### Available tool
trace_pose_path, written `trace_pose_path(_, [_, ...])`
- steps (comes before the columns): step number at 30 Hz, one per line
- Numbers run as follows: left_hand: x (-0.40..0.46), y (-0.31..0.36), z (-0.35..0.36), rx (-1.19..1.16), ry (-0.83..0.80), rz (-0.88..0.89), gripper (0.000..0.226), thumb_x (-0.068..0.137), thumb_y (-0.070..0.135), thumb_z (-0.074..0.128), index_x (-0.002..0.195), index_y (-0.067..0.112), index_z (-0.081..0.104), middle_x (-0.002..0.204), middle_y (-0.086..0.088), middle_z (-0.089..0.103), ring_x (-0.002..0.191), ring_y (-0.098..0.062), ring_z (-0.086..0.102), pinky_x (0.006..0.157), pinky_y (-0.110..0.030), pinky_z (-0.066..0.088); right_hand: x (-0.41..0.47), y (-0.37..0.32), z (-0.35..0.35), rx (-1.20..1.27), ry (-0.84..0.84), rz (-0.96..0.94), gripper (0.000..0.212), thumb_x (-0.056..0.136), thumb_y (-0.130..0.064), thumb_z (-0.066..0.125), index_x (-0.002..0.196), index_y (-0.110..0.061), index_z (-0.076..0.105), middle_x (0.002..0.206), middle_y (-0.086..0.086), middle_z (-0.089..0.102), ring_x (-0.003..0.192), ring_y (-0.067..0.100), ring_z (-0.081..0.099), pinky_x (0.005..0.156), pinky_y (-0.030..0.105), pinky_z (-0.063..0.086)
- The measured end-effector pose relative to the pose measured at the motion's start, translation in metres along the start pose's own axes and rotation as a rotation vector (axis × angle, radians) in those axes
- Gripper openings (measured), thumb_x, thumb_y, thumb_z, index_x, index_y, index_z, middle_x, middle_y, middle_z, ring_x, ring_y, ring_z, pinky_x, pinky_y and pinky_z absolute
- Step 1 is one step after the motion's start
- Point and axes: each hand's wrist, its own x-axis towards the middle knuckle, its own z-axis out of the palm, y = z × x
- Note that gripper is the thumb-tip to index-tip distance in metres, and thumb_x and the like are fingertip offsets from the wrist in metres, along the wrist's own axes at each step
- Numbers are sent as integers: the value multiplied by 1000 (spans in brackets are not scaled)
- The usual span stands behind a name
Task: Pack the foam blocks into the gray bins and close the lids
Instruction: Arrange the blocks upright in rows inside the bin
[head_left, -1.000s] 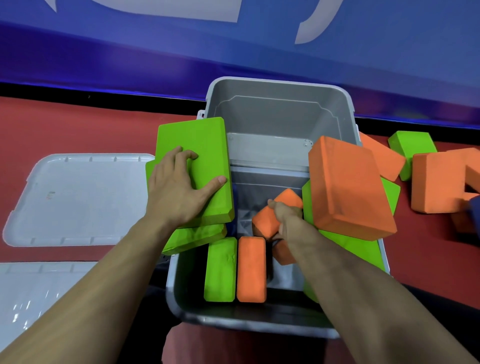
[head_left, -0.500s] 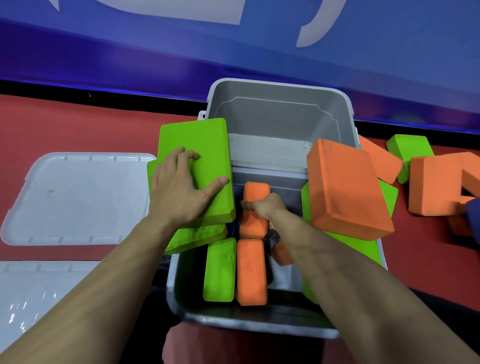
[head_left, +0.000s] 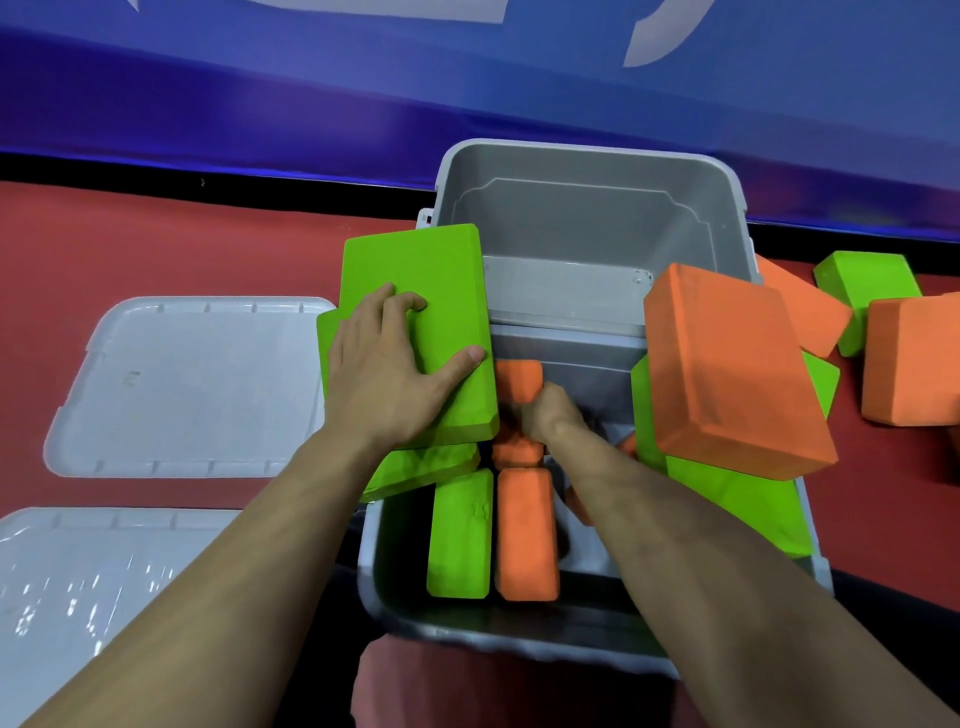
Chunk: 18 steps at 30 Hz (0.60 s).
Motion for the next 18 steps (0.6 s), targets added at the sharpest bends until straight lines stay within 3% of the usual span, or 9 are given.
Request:
trace_pose_path(4, [-1, 1, -1, -3, -5, -3, 82, 76, 81, 53, 137, 27, 48, 159, -3, 34, 147, -25, 30, 119, -46, 24, 33, 27, 12, 81, -4, -25, 121, 21, -103, 60, 107, -19, 71, 95, 1, 77, 83, 23, 74, 76, 39, 62])
trace_pose_path(8, [0, 4, -8, -79, -5, -118, 62, 83, 67, 65, 133, 35, 50, 161, 4, 27, 151, -17, 21, 122, -56, 5, 50, 45, 20, 242, -37, -37, 123, 25, -97, 71, 118, -18, 62, 108, 5, 75, 94, 25, 73, 85, 45, 61])
trace_pose_path(10, [0, 6, -11, -109, -10, -167, 66, 81, 64, 70, 135, 33, 50, 162, 0, 24, 152, -21, 19, 123, -56, 10, 9, 24, 1, 279, -19, -38, 104, 49, -77, 81, 124, -10, 60, 115, 10, 73, 100, 28, 72, 89, 45, 59])
trace_pose_path(12, [1, 7, -14, -140, -13, -192, 74, 79, 60, 74, 140, 28, 48, 163, -6, 20, 152, -26, 17, 122, -50, 19, -23, 6, -16, 247, 59, -72, 65, 82, -56, 75, 122, -6, 63, 115, 10, 71, 105, 28, 67, 92, 39, 53])
trace_pose_path(13, [2, 7, -16, -163, -6, -202, 77, 78, 58, 77, 142, 26, 47, 163, -9, 19, 151, -28, 17, 122, -47, 21, -35, 0, -22, 287, 153, -113, 43, 92, -50, 67, 109, -11, 67, 104, 6, 71, 98, 24, 65, 87, 35, 50])
trace_pose_path(14, [3, 6, -16, -185, -1, -211, 79, 78, 54, 78, 143, 24, 45, 162, -10, 19, 151, -30, 18, 121, -45, 23, -44, -4, -27, 365, 239, -162, 34, 97, -48, 61, 89, -16, 65, 87, 2, 68, 87, 22, 62, 80, 33, 46])
trace_pose_path(16, [3, 3, -18, -222, -3, -242, 85, 79, 48, 81, 148, 21, 39, 159, -13, 23, 147, -35, 26, 119, -45, 27, -64, -15, -32, 544, 260, -260, 54, 99, -56, 53, 75, -9, 60, 76, 5, 69, 80, 24, 65, 77, 38, 49])
trace_pose_path(18, [4, -1, -17, -321, -44, -319, 94, 79, 42, 83, 152, 18, 30, 156, -16, 29, 141, -35, 37, 117, -45, 32, -83, -25, -34, 689, 64, -336, 63, 94, -69, 50, 95, -9, 71, 100, 15, 75, 103, 31, 71, 93, 48, 54])
